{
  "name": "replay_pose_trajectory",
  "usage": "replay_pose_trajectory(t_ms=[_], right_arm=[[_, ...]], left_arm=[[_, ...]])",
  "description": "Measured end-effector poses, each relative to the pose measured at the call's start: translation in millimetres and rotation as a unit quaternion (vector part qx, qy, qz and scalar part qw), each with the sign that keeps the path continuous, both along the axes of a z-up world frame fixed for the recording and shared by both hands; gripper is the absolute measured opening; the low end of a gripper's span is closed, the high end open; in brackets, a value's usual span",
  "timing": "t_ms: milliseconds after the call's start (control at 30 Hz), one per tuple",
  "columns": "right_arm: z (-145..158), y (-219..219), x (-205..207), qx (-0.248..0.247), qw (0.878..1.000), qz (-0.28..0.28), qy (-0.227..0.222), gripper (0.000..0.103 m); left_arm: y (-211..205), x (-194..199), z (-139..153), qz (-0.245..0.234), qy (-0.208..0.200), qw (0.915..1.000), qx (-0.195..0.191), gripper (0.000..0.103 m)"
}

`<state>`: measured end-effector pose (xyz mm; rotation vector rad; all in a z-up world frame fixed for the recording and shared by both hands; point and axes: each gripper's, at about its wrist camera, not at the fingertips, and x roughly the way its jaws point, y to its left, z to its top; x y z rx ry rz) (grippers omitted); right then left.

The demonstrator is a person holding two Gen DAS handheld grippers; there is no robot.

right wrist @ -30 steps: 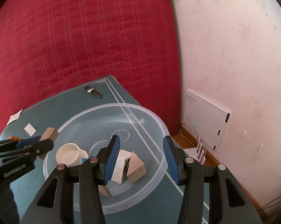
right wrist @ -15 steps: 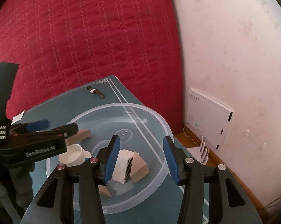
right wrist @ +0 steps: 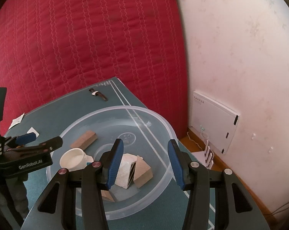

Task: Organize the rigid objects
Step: 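Withdraw both grippers from the bowl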

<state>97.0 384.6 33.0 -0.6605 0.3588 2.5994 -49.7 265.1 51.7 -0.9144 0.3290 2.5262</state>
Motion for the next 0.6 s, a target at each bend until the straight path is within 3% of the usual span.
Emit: replay_pose_trajectory(t_ms=[433, 600], right_arm=[[0, -4, -1, 0.003, 1.0, 0.0, 0.0, 0.051], [0, -5, -1, 0.008, 1.0, 0.0, 0.0, 0.058]], left_arm=[[-17, 8, 5, 0.014, 0.009, 0.9999, 0.002, 0.099], [-28, 10, 6, 0.03, 0.009, 0.9995, 0.004, 0.102]])
